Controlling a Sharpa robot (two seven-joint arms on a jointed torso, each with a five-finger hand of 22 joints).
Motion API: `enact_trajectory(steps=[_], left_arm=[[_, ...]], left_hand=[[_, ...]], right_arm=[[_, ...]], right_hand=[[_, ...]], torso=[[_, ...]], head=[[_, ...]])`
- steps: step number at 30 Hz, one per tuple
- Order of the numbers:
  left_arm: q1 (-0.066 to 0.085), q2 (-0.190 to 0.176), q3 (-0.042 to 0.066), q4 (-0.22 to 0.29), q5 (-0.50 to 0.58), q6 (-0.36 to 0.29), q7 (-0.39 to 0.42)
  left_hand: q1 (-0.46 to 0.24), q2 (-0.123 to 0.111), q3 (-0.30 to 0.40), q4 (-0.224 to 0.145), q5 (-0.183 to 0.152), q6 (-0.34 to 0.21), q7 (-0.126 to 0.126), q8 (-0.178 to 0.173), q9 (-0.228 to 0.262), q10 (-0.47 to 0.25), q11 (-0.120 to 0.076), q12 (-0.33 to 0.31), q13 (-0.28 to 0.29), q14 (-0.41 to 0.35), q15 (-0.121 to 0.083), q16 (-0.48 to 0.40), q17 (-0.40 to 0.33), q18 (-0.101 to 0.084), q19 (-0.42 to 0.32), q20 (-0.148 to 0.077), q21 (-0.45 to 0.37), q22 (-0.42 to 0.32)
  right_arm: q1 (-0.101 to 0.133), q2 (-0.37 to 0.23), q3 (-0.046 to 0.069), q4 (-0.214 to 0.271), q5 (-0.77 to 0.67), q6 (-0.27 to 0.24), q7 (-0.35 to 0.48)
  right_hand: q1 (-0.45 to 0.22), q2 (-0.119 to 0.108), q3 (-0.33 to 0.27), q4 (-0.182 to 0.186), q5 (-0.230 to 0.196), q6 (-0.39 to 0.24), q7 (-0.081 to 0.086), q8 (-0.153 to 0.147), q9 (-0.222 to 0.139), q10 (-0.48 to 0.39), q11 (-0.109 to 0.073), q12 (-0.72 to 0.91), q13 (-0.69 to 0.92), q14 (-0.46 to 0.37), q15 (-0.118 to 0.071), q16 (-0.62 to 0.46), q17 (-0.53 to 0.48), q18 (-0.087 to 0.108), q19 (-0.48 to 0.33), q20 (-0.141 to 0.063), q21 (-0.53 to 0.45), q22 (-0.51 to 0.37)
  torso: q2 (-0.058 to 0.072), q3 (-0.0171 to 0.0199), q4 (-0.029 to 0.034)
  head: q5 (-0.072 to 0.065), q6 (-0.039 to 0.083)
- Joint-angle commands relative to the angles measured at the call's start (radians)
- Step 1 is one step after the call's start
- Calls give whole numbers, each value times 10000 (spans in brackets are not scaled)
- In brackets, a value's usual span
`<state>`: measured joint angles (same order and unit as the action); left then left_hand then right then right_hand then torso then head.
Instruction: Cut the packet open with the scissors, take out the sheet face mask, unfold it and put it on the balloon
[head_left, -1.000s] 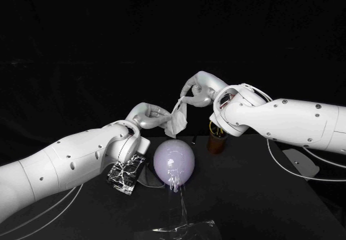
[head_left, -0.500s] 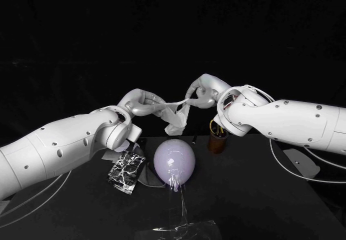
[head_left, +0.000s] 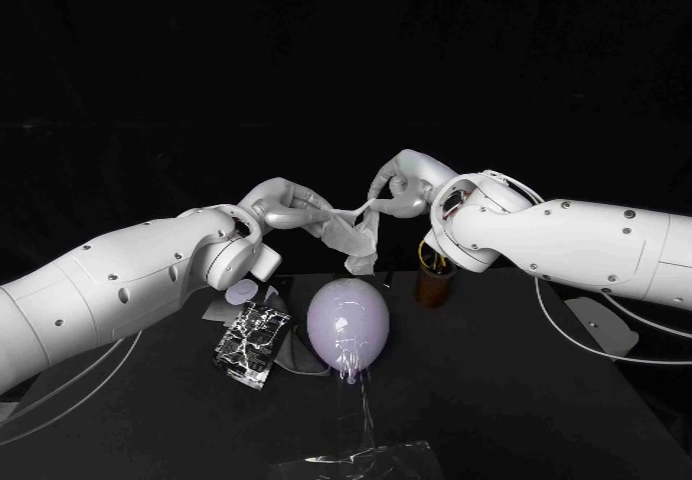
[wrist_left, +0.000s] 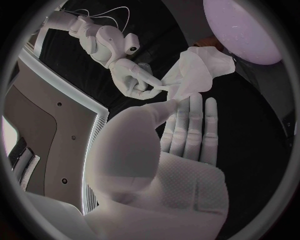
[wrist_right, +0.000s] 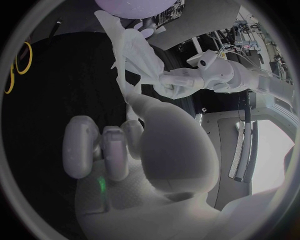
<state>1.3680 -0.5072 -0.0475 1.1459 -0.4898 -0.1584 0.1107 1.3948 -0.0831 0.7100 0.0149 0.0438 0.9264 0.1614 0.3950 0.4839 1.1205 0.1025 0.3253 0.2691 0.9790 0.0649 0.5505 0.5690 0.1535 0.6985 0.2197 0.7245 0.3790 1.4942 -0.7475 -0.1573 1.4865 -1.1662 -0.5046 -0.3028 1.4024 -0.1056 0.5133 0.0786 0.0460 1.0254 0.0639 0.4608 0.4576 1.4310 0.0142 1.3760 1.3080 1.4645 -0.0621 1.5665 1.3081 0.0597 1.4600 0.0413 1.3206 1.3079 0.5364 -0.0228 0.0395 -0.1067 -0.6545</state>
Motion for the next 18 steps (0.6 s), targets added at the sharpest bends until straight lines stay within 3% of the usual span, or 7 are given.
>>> enact_trajectory(steps=[1,13,18], left_arm=[[101,64,20,-145,834,482,-227],[474,246,29,-373,2257,722,-655],[603,380,96,-446,2892,579,-897]], left_hand=[[-114,6,89,-8,61,-125,1,108,2603,-90,-7,101,105,-89,-2,132,36,83,-100,20,167,100],[-325,-53,346,-49,61,-256,16,242,3294,-135,-39,328,359,131,-121,1079,422,264,-34,-41,1161,682],[-416,-84,568,-41,62,-302,33,259,3542,-94,-44,344,387,200,-161,1364,520,290,-15,-129,1494,866]], right_arm=[[-17,39,-5,-64,-84,171,118],[-170,312,-38,-420,-68,234,272],[-256,518,-56,-721,-31,140,466]], right_hand=[[-53,44,64,3,28,39,-1,48,9,537,-255,10,1187,1063,-79,43,2627,-152,373,-34,9,2039],[-80,33,77,3,28,27,2,47,10,521,-251,-28,1162,1063,-77,43,2627,-131,337,-33,-111,2011],[-105,22,86,5,27,12,5,45,10,519,-248,-32,1162,1063,-75,43,2627,-128,330,-32,-128,2006]], torso=[[-3,0,3],[-6,-5,10],[-6,-6,8]], head=[[10,4],[100,19],[124,31]])
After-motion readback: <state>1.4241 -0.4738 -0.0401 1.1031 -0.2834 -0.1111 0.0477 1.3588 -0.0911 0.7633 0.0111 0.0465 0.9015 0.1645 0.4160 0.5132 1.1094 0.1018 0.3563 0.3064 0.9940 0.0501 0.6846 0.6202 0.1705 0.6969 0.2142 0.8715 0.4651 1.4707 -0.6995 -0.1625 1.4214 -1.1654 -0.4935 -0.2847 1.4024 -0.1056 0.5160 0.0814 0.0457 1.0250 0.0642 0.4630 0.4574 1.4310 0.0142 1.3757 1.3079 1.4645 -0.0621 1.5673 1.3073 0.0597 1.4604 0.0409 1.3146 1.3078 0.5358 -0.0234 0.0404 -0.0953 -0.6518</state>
